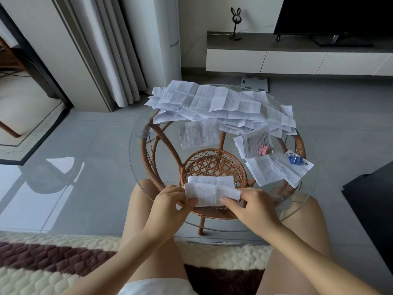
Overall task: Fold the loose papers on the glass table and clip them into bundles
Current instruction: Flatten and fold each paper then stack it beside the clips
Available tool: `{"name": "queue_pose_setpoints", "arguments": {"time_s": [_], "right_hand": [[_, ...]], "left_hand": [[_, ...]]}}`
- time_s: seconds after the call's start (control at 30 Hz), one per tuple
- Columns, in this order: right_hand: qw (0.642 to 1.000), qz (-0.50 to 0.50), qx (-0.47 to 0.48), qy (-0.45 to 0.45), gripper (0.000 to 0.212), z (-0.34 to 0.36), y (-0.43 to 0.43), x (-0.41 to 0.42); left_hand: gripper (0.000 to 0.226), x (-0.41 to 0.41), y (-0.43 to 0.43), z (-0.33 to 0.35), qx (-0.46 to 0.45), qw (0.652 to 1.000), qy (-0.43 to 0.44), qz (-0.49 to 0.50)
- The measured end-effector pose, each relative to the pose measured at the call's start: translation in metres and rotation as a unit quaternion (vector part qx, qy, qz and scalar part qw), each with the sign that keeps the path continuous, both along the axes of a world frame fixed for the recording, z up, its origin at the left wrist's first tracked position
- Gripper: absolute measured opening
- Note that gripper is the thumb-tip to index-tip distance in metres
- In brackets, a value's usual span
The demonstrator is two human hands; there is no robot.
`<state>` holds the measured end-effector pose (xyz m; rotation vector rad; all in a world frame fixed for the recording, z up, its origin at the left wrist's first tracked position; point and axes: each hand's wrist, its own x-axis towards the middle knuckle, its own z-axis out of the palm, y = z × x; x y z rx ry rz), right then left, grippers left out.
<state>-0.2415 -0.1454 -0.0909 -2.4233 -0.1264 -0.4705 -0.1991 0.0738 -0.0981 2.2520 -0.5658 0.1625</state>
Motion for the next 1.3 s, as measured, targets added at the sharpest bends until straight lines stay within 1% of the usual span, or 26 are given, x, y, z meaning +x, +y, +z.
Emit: {"name": "queue_pose_setpoints", "arguments": {"time_s": [0.07,0.13,0.17,0.2,0.3,0.37,0.53,0.67,0.73,0.8,0.87,1.03,1.1,1.17,1.3], "right_hand": [[0.999,-0.039,0.022,-0.011,0.028,0.001,0.003,0.002],[0.996,-0.069,0.05,0.0,0.038,-0.002,0.005,0.007],[0.996,-0.082,0.036,-0.003,0.044,-0.006,0.006,0.01],[0.996,-0.091,0.009,-0.009,0.045,-0.007,0.008,0.011],[0.993,-0.096,-0.068,-0.019,0.035,-0.016,0.009,0.016],[0.992,-0.09,-0.092,-0.016,0.035,-0.018,0.008,0.016],[0.988,-0.102,-0.118,0.016,0.039,-0.015,0.011,0.014],[0.988,-0.1,-0.107,0.042,0.046,-0.007,0.014,0.016],[0.987,-0.103,-0.107,0.061,0.045,-0.004,0.014,0.017],[0.982,-0.115,-0.123,0.085,0.036,-0.003,0.013,0.02],[0.977,-0.119,-0.13,0.121,0.033,0.001,0.012,0.022],[0.971,-0.119,-0.128,0.163,0.041,0.014,0.014,0.028],[0.969,-0.12,-0.126,0.178,0.044,0.017,0.014,0.028],[0.968,-0.123,-0.125,0.178,0.044,0.017,0.014,0.028],[0.963,-0.136,-0.146,0.182,0.034,0.016,0.018,0.025]], "left_hand": [[0.033,-0.003,-0.005,-0.003,-0.022,0.999,0.011,0.036],[0.036,-0.002,-0.009,-0.006,-0.03,0.998,0.002,0.059],[0.037,-0.001,-0.011,-0.007,-0.027,0.997,-0.004,0.071],[0.04,-0.001,-0.013,-0.008,-0.02,0.996,-0.011,0.082],[0.044,-0.001,-0.017,-0.012,0.01,0.993,-0.025,0.114],[0.043,-0.001,-0.02,-0.013,0.026,0.99,-0.031,0.133],[0.048,-0.002,-0.026,-0.015,0.074,0.981,-0.05,0.17],[0.041,-0.002,-0.026,-0.018,0.102,0.975,-0.057,0.188],[0.037,-0.003,-0.025,-0.018,0.101,0.977,-0.062,0.18],[0.031,-0.002,-0.024,-0.019,0.095,0.979,-0.064,0.167],[0.026,-0.001,-0.022,-0.019,0.105,0.98,-0.079,0.147],[0.008,0.005,-0.02,-0.014,0.152,0.97,-0.186,0.036],[0.02,0.008,-0.021,-0.013,0.163,0.966,-0.199,-0.024],[0.033,0.01,-0.021,-0.016,0.178,0.961,-0.194,-0.082],[0.059,0.016,-0.021,-0.017,0.222,0.958,-0.14,-0.117]]}}
